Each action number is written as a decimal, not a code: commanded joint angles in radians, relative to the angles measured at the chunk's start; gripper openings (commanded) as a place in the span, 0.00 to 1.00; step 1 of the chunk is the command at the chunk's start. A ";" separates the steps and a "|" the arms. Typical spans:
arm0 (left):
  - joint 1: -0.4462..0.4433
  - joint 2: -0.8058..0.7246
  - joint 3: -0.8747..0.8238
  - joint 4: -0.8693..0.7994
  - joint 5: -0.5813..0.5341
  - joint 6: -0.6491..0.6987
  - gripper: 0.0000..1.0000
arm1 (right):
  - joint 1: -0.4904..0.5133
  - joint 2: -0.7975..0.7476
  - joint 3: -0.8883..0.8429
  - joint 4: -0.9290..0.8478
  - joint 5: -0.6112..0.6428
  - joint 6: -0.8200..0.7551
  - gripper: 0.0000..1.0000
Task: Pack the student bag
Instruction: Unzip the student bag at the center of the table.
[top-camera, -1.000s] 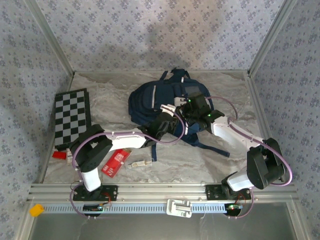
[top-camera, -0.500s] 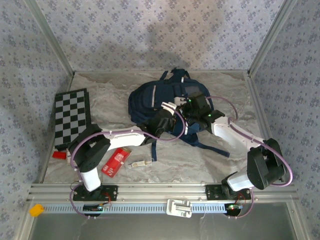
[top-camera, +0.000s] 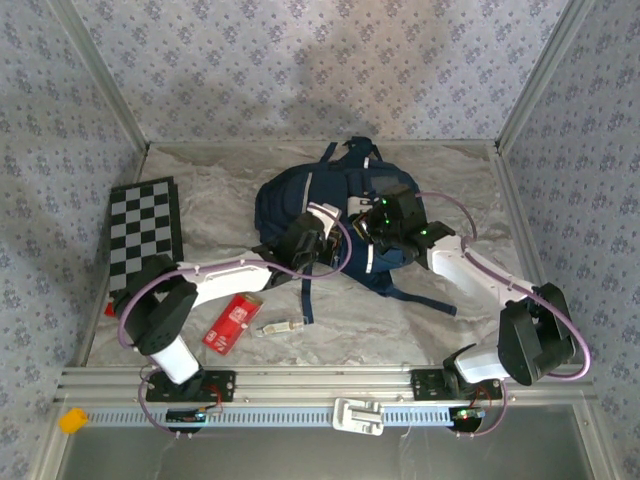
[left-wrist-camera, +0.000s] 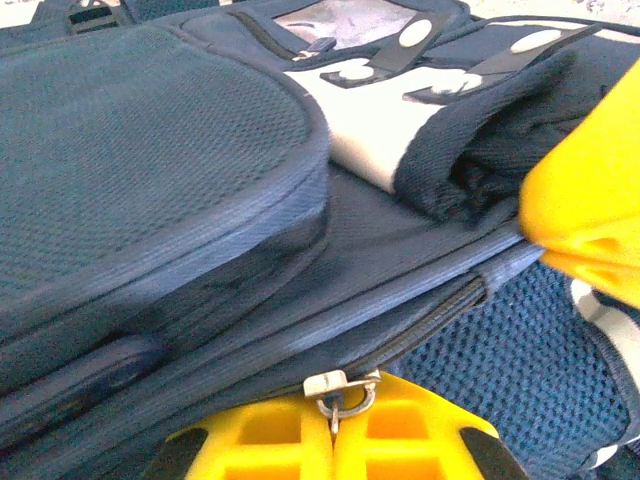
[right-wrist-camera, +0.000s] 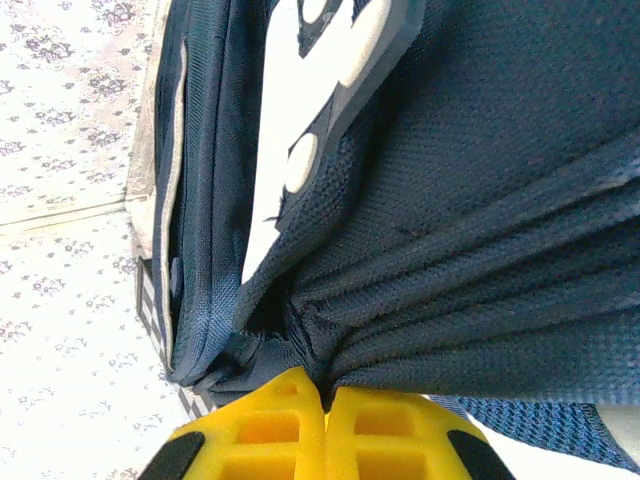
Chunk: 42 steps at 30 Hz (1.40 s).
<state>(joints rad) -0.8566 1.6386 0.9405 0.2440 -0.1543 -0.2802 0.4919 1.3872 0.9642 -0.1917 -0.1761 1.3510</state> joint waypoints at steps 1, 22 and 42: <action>0.046 -0.058 -0.015 -0.068 -0.005 0.016 0.00 | -0.039 -0.048 -0.004 -0.015 0.049 -0.042 0.00; 0.108 -0.088 -0.034 -0.192 0.234 0.005 0.00 | -0.227 0.076 0.123 -0.083 -0.082 -0.308 0.00; -0.039 0.142 0.229 -0.191 0.253 -0.116 0.00 | -0.202 0.135 0.104 -0.116 -0.229 -0.370 0.55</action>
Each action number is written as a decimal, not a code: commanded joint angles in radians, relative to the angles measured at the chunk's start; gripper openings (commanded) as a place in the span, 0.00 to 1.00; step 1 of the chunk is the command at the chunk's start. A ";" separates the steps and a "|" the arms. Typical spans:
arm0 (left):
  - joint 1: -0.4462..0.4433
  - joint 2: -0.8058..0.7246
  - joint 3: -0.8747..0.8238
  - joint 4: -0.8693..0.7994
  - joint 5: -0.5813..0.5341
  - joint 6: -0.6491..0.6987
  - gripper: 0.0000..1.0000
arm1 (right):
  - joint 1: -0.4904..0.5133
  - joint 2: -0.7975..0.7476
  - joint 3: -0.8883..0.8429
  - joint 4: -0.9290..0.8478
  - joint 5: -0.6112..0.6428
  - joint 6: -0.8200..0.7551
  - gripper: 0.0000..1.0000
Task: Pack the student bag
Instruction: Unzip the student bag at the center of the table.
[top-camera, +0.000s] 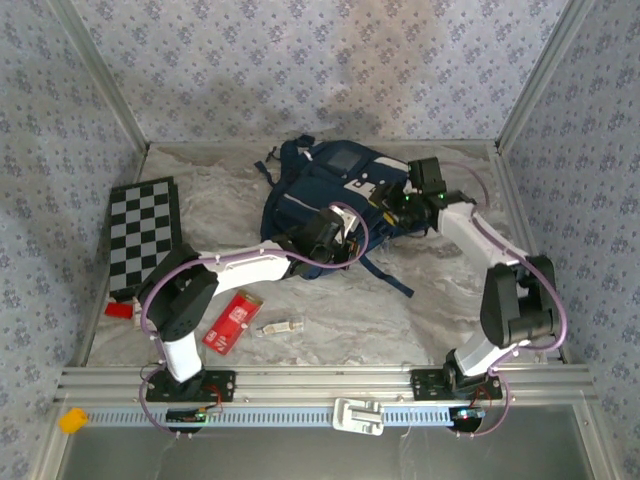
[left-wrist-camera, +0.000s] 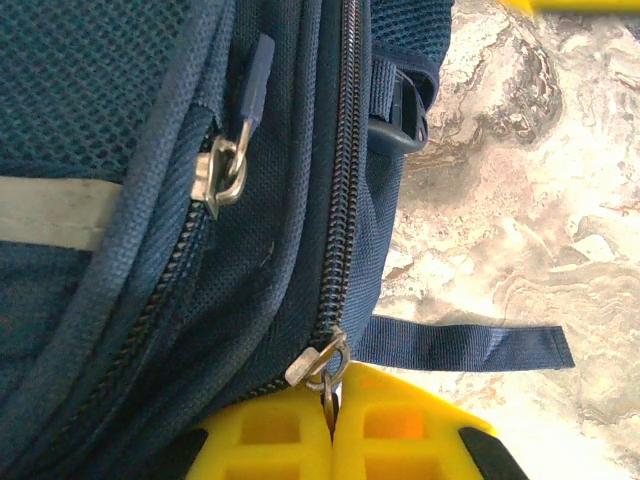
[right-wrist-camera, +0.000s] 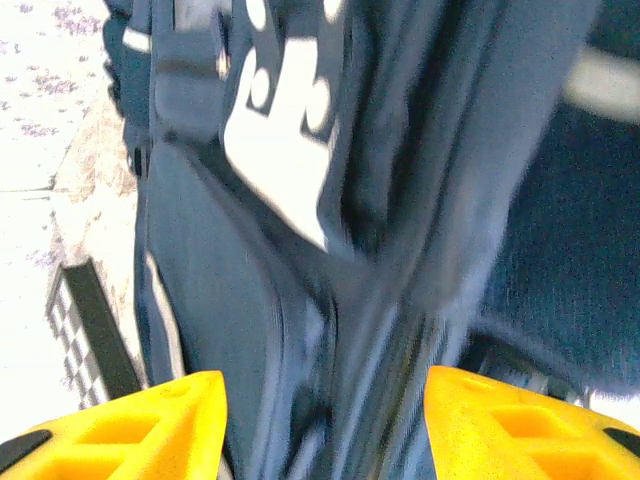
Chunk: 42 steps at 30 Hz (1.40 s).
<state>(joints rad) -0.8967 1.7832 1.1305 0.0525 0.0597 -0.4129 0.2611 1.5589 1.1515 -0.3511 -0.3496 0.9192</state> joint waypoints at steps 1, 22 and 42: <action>0.001 -0.002 0.039 0.003 0.038 0.017 0.00 | 0.041 -0.040 -0.106 0.063 -0.058 0.093 0.54; 0.172 -0.196 -0.140 -0.182 0.049 0.146 0.00 | -0.102 0.058 -0.020 -0.030 -0.181 -0.150 0.00; 0.050 0.005 0.088 -0.013 0.170 -0.007 0.00 | -0.130 0.105 0.186 -0.203 -0.085 -0.215 0.62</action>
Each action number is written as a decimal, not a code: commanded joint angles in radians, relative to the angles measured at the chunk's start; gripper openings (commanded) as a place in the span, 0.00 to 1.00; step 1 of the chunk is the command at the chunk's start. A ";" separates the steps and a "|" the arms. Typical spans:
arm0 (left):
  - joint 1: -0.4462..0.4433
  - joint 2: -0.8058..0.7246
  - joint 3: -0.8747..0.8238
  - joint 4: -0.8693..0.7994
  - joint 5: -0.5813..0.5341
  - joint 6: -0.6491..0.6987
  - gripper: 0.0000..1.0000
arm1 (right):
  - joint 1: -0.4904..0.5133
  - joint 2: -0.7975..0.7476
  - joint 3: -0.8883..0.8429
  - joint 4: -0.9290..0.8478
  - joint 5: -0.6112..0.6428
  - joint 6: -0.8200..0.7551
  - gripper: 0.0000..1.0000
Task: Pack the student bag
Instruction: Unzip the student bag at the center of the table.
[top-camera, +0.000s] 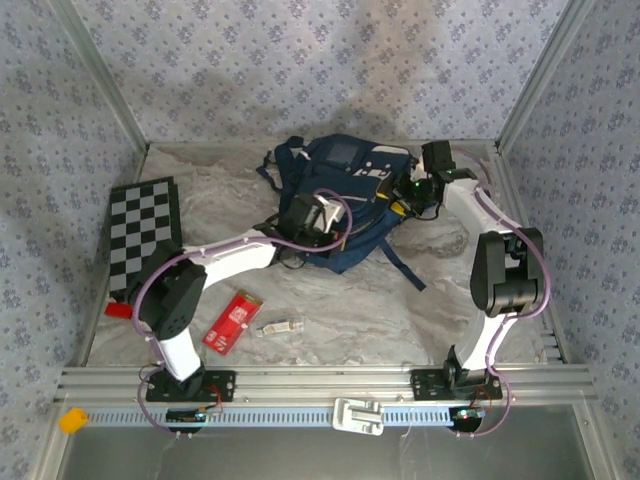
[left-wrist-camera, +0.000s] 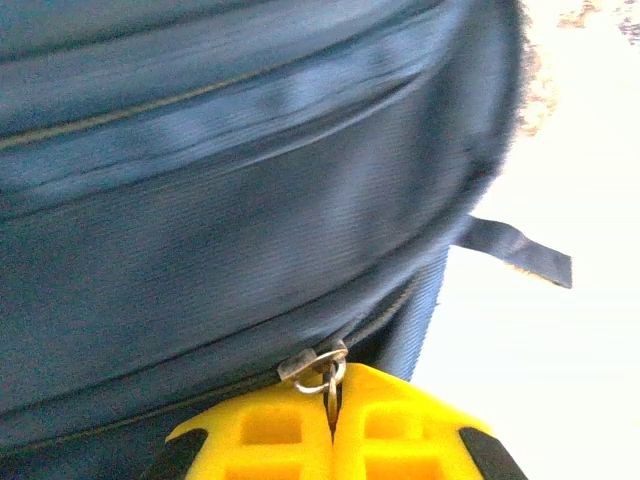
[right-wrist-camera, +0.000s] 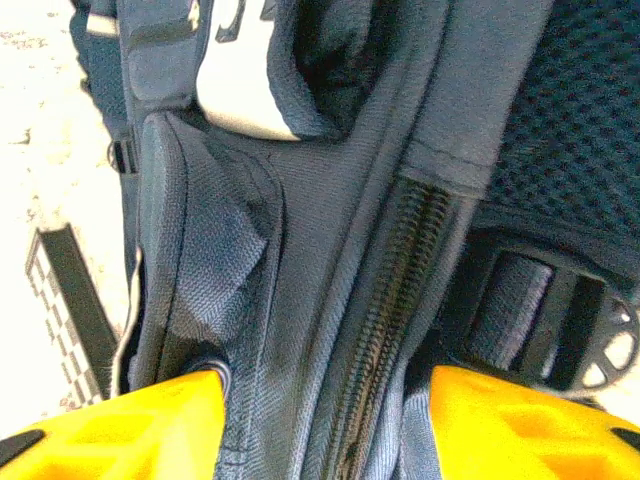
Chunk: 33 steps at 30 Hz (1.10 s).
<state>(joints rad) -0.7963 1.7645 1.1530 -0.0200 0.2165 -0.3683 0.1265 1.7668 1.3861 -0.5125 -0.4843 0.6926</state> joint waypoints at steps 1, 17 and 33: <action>-0.057 0.037 0.087 0.054 0.015 -0.052 0.00 | 0.006 -0.153 -0.101 -0.024 0.052 0.040 0.64; -0.063 0.051 0.109 0.003 -0.021 -0.021 0.00 | 0.193 -0.307 -0.420 0.327 0.104 0.389 0.50; 0.009 -0.101 -0.025 -0.218 -0.144 0.090 0.00 | 0.015 -0.298 -0.413 0.169 0.008 0.130 0.00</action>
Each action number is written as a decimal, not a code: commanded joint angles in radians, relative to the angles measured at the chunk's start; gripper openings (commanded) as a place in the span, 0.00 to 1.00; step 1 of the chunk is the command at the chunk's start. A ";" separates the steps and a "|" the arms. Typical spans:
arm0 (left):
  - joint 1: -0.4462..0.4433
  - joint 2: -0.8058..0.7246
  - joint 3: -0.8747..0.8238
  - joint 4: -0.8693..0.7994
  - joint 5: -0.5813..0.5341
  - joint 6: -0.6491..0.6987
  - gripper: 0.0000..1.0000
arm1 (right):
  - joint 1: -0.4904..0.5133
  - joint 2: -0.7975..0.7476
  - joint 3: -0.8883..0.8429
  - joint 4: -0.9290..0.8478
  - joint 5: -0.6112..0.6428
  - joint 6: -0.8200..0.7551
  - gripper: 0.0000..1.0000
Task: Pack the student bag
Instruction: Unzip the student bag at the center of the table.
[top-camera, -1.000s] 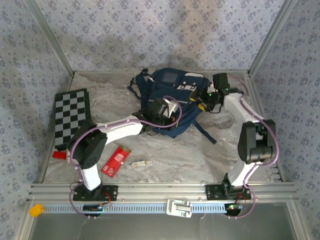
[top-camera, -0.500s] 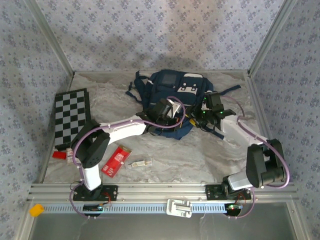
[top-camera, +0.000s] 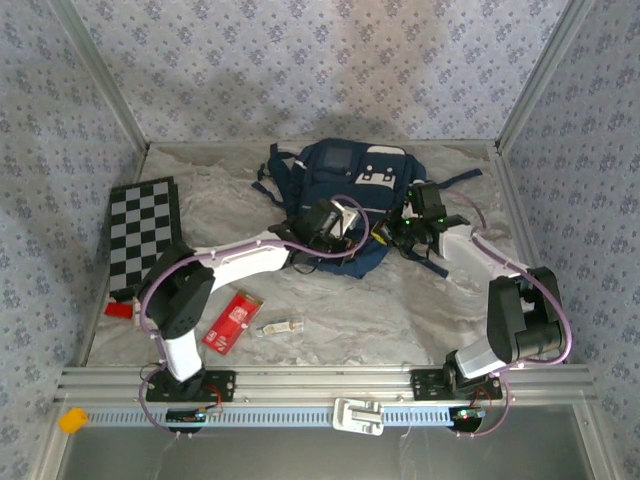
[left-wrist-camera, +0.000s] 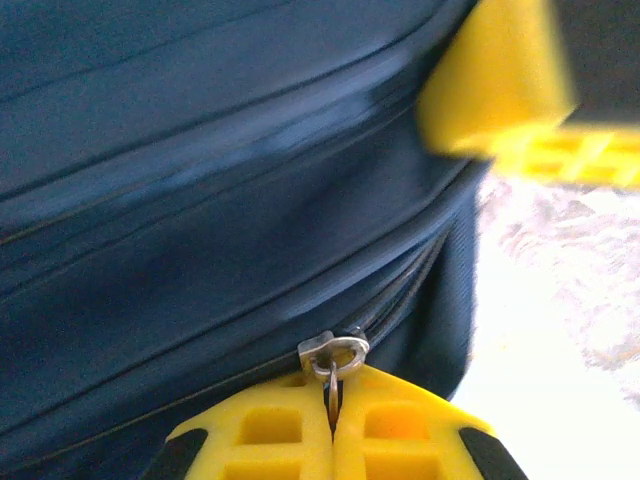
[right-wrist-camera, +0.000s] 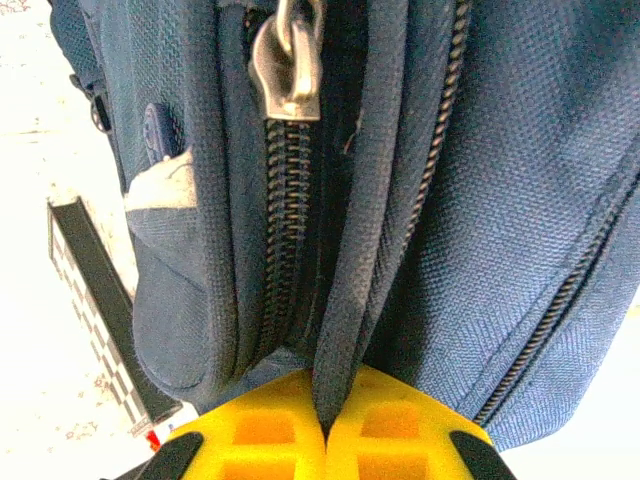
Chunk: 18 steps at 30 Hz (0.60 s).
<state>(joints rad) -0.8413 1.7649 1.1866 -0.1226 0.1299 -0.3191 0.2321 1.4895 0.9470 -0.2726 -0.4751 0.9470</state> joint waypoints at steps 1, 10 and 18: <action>0.076 -0.116 -0.086 -0.118 -0.055 0.033 0.00 | -0.120 -0.022 0.027 -0.067 -0.027 -0.139 0.00; 0.196 -0.103 -0.166 -0.003 0.064 0.029 0.00 | -0.239 0.102 0.233 -0.153 -0.109 -0.254 0.04; 0.104 -0.039 -0.080 0.072 0.057 -0.028 0.00 | -0.128 -0.067 0.120 -0.147 -0.062 -0.127 0.55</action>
<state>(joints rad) -0.7238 1.7061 1.0573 -0.0799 0.1684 -0.3164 0.0559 1.5249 1.1118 -0.4110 -0.5823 0.7723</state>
